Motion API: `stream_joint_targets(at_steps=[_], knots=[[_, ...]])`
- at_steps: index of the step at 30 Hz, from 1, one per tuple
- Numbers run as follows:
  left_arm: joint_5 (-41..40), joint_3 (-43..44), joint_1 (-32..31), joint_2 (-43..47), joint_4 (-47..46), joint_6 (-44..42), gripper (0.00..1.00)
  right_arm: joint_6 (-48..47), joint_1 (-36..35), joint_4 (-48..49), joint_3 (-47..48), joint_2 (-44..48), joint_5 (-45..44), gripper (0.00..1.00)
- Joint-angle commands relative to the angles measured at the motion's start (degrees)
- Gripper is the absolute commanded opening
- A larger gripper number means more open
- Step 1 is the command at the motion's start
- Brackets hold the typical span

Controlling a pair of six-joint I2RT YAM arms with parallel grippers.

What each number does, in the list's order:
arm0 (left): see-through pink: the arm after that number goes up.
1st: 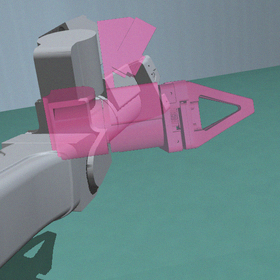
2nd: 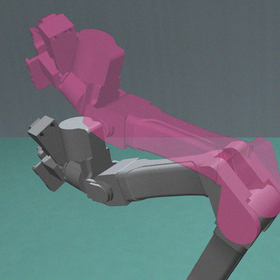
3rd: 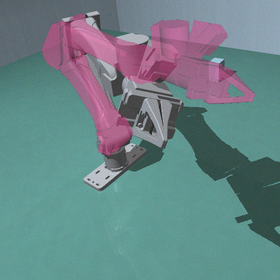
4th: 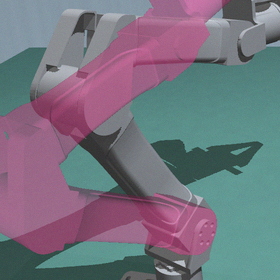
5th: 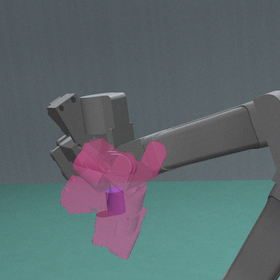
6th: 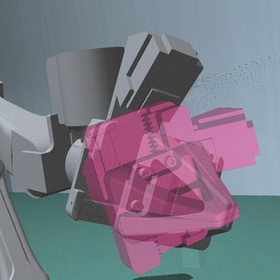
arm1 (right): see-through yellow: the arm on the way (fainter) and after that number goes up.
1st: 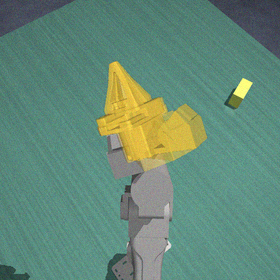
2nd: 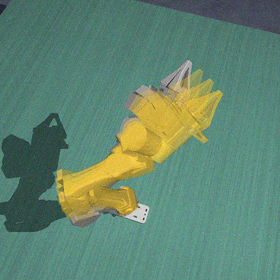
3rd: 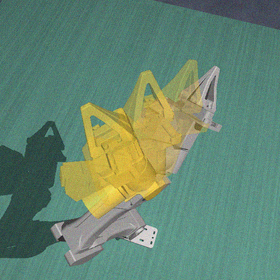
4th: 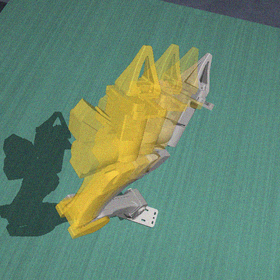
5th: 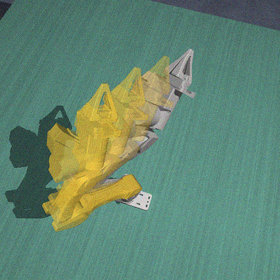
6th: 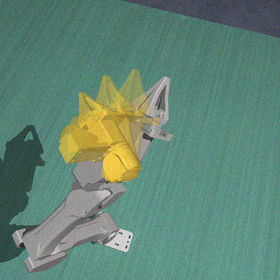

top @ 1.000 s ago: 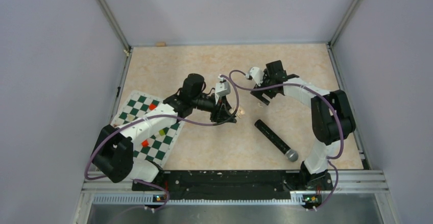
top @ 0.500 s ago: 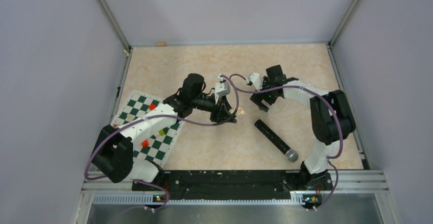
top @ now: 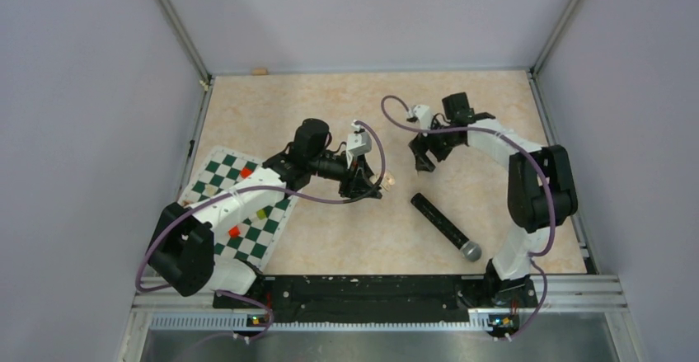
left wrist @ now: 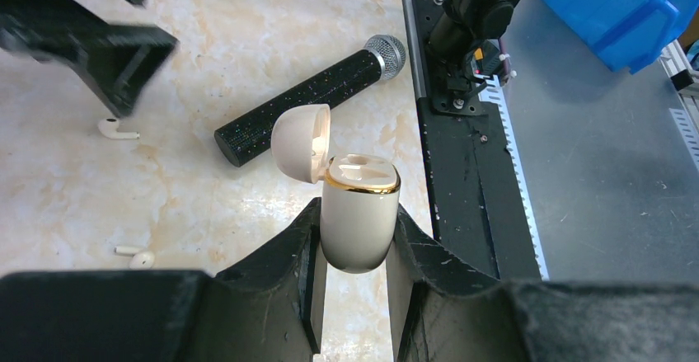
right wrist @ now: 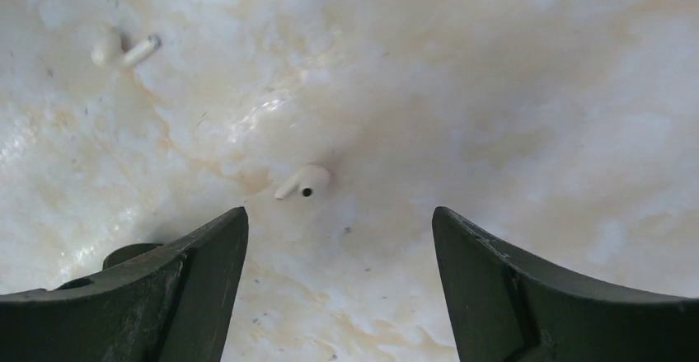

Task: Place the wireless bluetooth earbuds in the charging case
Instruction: Pick up the earbud from the center of the board.

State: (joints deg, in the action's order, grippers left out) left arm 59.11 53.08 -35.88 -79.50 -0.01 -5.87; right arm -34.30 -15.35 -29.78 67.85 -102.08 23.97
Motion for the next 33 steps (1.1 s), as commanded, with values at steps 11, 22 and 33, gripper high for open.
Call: stream_joint_targets(at_steps=[11,22,33], knots=[[0.90,0.01,0.12,1.67,-2.71,0.28,0.00,6.29,5.09,-6.84,12.22,-8.55,11.73,0.56],[1.14,0.12,0.17,1.15,-2.71,0.16,0.00,11.19,5.15,-9.92,14.53,-14.87,15.41,0.46],[1.24,0.14,0.17,1.25,-2.45,0.00,0.00,10.71,5.12,-12.35,14.23,-16.08,13.95,0.34]])
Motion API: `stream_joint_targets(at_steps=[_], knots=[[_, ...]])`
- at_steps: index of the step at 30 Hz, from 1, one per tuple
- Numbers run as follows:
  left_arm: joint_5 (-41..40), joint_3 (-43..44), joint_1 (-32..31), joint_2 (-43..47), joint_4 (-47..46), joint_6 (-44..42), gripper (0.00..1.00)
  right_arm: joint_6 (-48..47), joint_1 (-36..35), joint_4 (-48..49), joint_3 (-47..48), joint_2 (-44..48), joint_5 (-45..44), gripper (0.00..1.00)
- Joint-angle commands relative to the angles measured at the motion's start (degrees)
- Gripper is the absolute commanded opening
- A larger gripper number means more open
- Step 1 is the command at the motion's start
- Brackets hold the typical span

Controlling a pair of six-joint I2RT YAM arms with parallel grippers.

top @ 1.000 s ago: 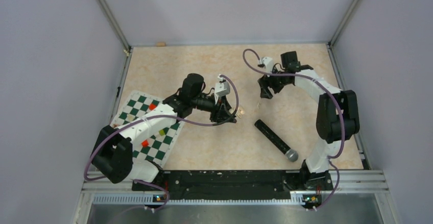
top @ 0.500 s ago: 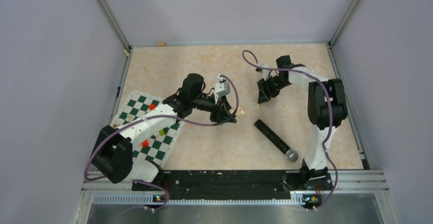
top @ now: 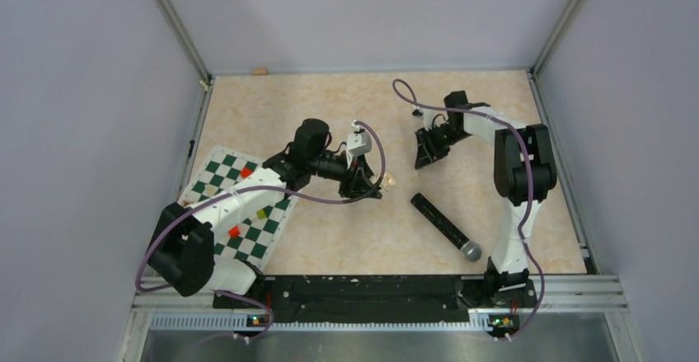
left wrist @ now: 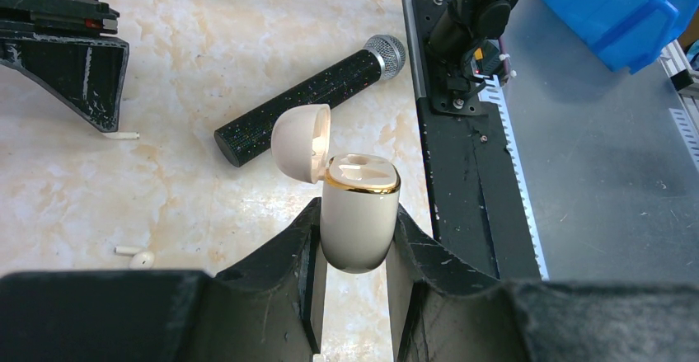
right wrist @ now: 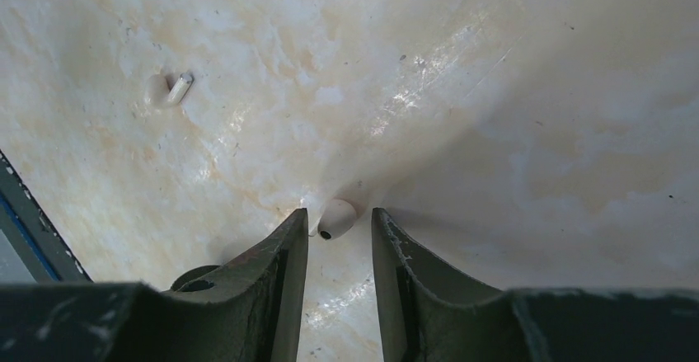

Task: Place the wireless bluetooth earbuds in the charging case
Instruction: Pick up the earbud from the center of the board.

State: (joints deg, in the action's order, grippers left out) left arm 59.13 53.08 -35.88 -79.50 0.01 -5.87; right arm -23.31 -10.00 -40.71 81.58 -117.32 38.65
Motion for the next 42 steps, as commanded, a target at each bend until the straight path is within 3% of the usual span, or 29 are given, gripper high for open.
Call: stream_joint_targets(at_steps=[1,8,15,22,32,37,42], knots=[[1.16,0.10,0.15,1.26,-2.49,0.07,0.00,-0.66,-0.28,-1.74,0.33,-0.78,-0.97,0.34],[1.20,0.23,0.13,1.06,-2.52,0.15,0.00,-1.39,-0.24,-2.00,-0.38,-0.23,-0.93,0.34],[1.11,0.27,0.19,1.02,-2.47,0.17,0.00,-1.64,-0.37,-2.97,-0.19,-0.29,2.89,0.29],[1.16,0.27,0.15,0.69,-2.48,0.07,0.00,-1.23,-0.37,-2.97,-0.11,-0.81,7.16,0.16],[0.75,0.18,0.13,0.66,-2.43,-0.08,0.00,0.32,-0.35,-0.37,-1.07,3.22,11.13,0.11],[0.37,0.40,0.18,0.46,-2.22,-0.19,0.00,-3.32,-0.46,5.15,-4.18,8.68,6.66,0.21],[0.09,0.70,0.19,0.24,-1.88,-0.25,0.00,-7.46,-0.45,8.79,-4.18,9.58,-4.70,0.26]])
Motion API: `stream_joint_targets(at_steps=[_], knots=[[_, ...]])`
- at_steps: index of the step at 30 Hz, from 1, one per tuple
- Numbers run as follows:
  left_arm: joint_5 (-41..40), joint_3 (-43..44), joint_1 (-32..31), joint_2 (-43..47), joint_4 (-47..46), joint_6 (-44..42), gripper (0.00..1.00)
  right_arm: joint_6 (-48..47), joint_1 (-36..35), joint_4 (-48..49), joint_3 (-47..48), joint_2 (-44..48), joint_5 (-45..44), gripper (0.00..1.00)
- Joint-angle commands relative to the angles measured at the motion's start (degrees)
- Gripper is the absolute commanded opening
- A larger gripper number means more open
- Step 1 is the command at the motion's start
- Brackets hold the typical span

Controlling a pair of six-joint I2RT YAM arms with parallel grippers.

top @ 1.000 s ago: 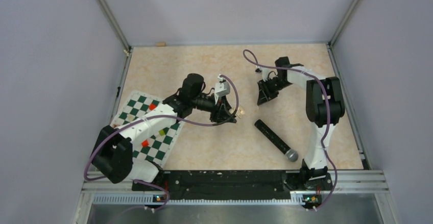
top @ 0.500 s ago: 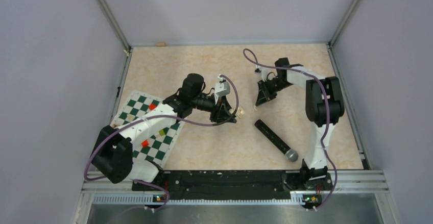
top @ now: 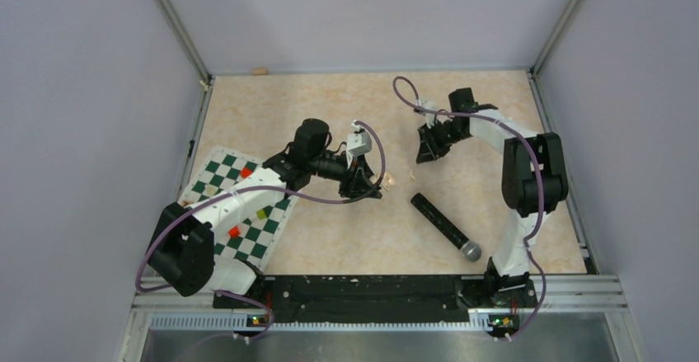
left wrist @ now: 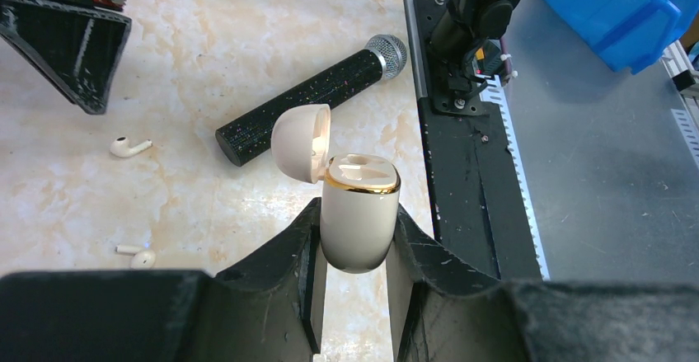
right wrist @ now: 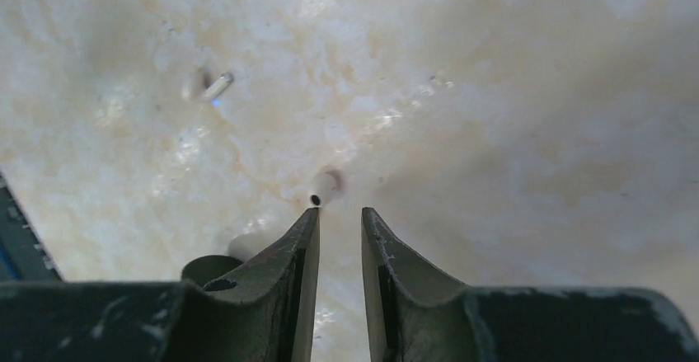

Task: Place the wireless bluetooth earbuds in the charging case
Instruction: Pick up the earbud from the center of the board.

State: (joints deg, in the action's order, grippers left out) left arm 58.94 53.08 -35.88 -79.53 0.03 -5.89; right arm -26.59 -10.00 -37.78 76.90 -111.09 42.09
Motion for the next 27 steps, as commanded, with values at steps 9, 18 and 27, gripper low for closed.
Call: stream_joint_targets(at_steps=[9,18,27], knots=[[0.62,0.62,0.19,0.61,-1.61,-0.57,0.00,-11.97,-3.56,10.51,-8.52,6.19,-18.52,0.45],[0.39,0.12,0.14,1.88,-1.73,-0.74,0.00,-13.62,-6.33,12.32,-11.64,7.31,-20.09,0.61],[0.31,-0.39,0.19,3.13,-1.71,-1.14,0.00,-15.16,-10.92,14.33,-13.97,8.08,-24.16,0.70]])
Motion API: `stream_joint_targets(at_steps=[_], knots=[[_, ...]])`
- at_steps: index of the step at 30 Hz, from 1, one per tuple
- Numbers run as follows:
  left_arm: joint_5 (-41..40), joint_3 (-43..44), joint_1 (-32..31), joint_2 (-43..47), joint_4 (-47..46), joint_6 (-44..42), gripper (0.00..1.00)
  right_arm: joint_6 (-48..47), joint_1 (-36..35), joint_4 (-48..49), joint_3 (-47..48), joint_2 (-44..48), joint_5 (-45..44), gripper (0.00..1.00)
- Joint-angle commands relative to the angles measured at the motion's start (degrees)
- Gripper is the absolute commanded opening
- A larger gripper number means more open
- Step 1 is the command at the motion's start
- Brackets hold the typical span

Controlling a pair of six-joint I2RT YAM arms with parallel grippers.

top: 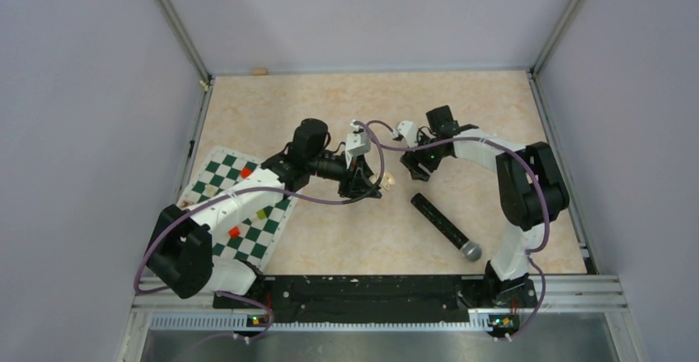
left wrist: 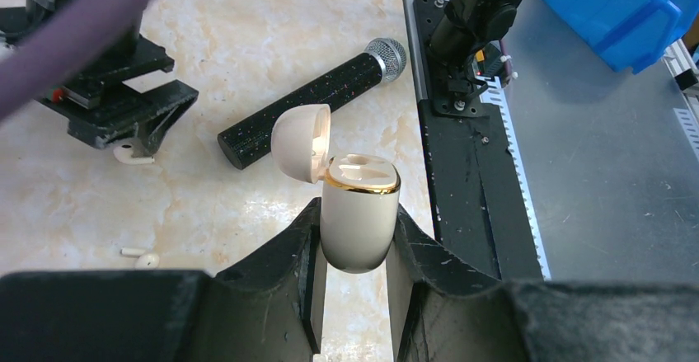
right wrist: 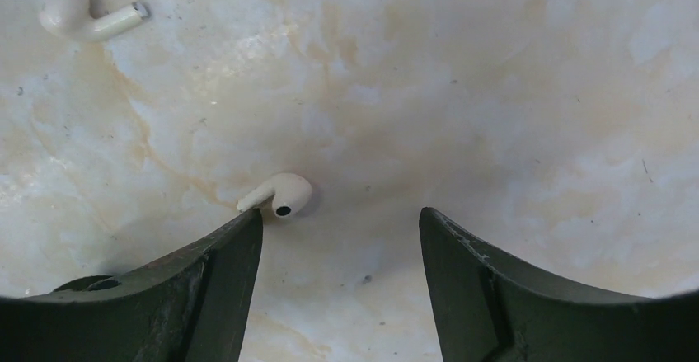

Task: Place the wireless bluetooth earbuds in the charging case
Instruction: Pick up the earbud from the center of the board.

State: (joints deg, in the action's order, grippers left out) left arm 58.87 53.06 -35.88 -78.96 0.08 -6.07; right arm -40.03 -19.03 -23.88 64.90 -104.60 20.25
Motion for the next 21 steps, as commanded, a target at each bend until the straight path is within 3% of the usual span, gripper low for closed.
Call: stream_joint_targets(at_steps=[1,15,21], knots=[[0.35,-0.36,0.19,2.69,-1.79,-1.02,0.00,-1.60,-2.21,0.68,-2.07,1.58,-2.57,0.71],[0.37,-0.58,0.15,2.72,-1.97,-0.92,0.00,6.08,-5.92,7.73,-1.77,-0.11,-6.42,0.72],[0.41,-0.51,0.19,2.81,-1.88,-1.02,0.00,5.45,-1.70,-2.19,2.16,2.20,10.84,0.71]])
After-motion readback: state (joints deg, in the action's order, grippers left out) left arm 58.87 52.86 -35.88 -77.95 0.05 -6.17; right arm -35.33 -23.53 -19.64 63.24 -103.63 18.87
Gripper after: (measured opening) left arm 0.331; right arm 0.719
